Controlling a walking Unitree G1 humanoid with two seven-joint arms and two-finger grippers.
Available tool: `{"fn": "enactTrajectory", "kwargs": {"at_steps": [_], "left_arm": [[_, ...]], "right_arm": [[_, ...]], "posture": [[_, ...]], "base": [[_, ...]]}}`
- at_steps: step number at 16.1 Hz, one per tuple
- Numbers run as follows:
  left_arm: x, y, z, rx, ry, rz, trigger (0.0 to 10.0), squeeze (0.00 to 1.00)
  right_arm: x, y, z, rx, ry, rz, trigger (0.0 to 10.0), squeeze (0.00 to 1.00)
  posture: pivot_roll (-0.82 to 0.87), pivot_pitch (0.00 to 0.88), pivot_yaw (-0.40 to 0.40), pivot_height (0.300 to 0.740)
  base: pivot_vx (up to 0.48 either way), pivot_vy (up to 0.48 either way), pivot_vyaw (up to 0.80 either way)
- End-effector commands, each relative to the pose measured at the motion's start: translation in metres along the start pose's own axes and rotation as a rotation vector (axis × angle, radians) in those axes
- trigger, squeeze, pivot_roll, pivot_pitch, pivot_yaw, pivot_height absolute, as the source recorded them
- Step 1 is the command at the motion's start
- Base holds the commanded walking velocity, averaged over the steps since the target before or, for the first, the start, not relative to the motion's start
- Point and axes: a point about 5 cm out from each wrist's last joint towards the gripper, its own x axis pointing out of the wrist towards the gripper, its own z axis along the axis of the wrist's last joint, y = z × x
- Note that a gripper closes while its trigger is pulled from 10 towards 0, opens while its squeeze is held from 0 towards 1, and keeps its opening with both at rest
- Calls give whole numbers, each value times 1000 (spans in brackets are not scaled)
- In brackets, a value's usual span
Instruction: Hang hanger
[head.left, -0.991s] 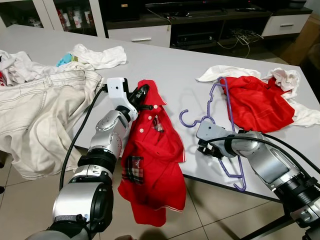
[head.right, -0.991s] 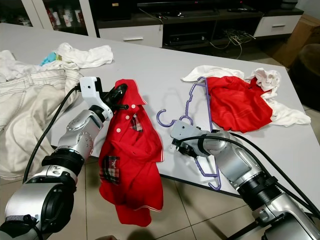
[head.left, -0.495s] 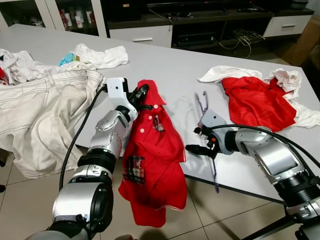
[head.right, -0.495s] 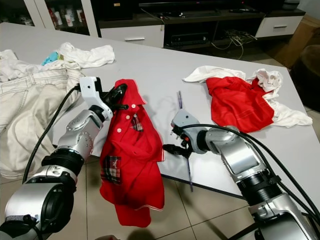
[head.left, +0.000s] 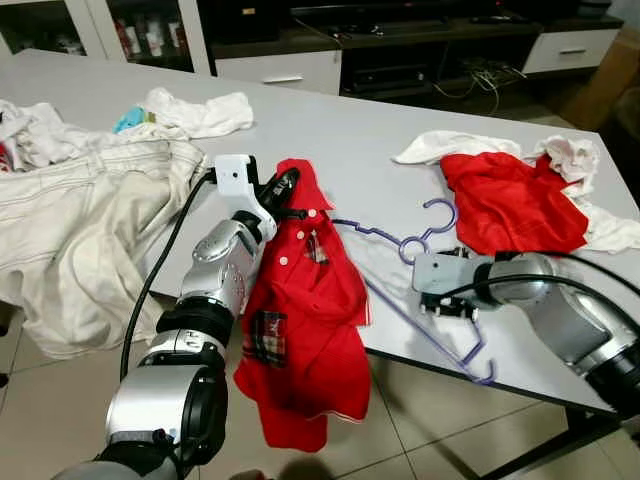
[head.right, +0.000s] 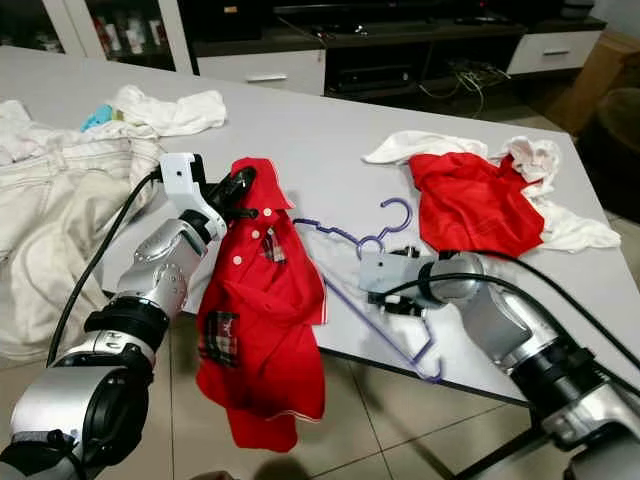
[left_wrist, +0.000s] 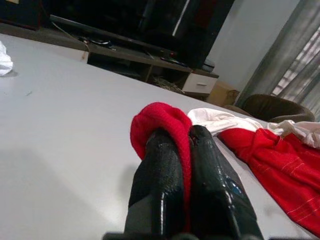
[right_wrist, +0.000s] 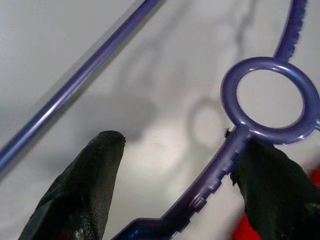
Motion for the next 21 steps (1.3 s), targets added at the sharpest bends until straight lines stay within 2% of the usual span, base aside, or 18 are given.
{"fn": "enactTrajectory", "kwargs": {"at_steps": [1,3,4,5,7,9,12,13,15,16,19,20,21], "left_arm": [[4,-4,9,17,-30,-23,0,0],[4,-5,10,16,-31,-23,0,0],[4,-5,10,15,-33,-24,0,0],[4,-5,10,15,-33,-24,0,0],[5,-6,10,14,-33,-25,0,0],[5,-6,10,14,-34,-24,0,0],[5,-6,10,13,-36,-25,0,0],[5,-6,10,12,-38,-24,0,0],[6,-7,13,18,-46,-35,0,0],[7,-7,15,20,-48,-38,0,0],[12,-7,26,27,-71,-44,0,0],[12,-8,27,28,-73,-46,0,0],[12,-8,27,28,-73,-47,0,0]], "right_arm": [[-4,-8,13,-87,-34,-47,10000,0],[-2,-12,17,-93,-40,-93,10000,0],[2,-21,13,-101,-1,-174,10000,0],[2,-25,12,-101,12,-199,10000,0],[-3,-38,7,-61,35,-293,10000,0],[-4,-40,5,-54,42,-321,10000,0],[-5,-45,-4,-1,76,-374,10000,0],[-8,-51,-9,55,95,-436,10000,0],[-12,-55,-4,237,0,-486,10000,0],[-11,-53,-1,284,-38,-473,10000,0],[-5,-24,30,491,-287,-232,10000,0],[-6,-21,39,545,-347,-199,10000,0],[-6,-20,41,561,-364,-192,10000,0]], "posture": [[-68,0,-1,740],[-68,0,-1,740],[-69,0,1,740],[-69,0,1,740],[-71,0,1,740],[-72,0,2,740],[-72,0,1,740],[-72,0,1,740],[-71,0,-2,740],[-74,0,0,740],[-81,0,6,740],[-89,0,13,740],[-89,0,13,740]], "base": [[0,0,0],[0,0,0],[0,0,0],[0,0,0],[0,0,0],[0,0,0],[0,0,0],[0,0,0],[0,0,0],[0,0,0],[0,0,0],[0,0,0],[0,0,0]]}}
